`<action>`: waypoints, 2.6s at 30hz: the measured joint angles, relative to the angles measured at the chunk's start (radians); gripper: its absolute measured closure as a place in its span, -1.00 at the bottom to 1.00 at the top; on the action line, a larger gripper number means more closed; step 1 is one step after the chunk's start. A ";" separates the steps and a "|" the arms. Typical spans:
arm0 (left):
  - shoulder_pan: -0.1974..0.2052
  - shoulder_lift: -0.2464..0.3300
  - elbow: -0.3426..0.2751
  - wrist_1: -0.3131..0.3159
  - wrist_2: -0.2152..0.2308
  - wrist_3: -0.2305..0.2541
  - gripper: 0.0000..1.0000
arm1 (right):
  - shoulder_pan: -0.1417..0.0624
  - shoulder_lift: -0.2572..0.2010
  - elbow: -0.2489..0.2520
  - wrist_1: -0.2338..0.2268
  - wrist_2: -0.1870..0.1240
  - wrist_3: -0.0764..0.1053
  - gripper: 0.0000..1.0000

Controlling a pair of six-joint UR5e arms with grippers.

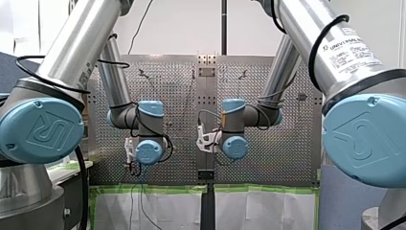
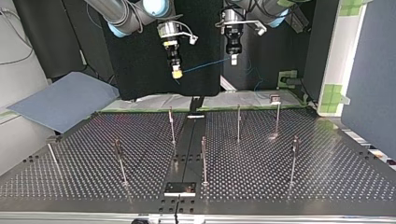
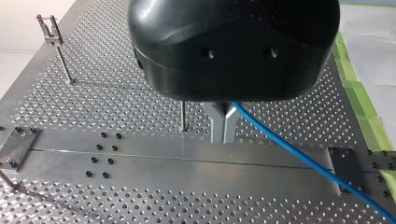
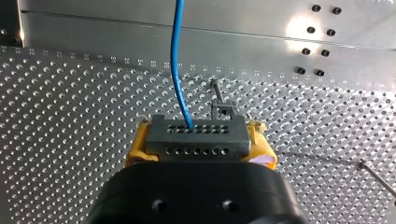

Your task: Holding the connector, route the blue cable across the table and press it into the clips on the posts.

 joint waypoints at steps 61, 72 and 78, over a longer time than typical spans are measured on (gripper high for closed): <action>0.045 0.001 0.004 -0.070 -0.005 0.031 1.00 | 0.050 0.192 -0.100 0.265 0.102 0.012 1.00; 0.117 0.091 0.008 -0.160 -0.056 0.055 1.00 | 0.052 0.100 -0.193 0.361 0.009 0.097 1.00; 0.137 0.144 0.020 -0.213 -0.048 0.071 1.00 | 0.049 0.043 -0.250 0.417 -0.047 0.153 1.00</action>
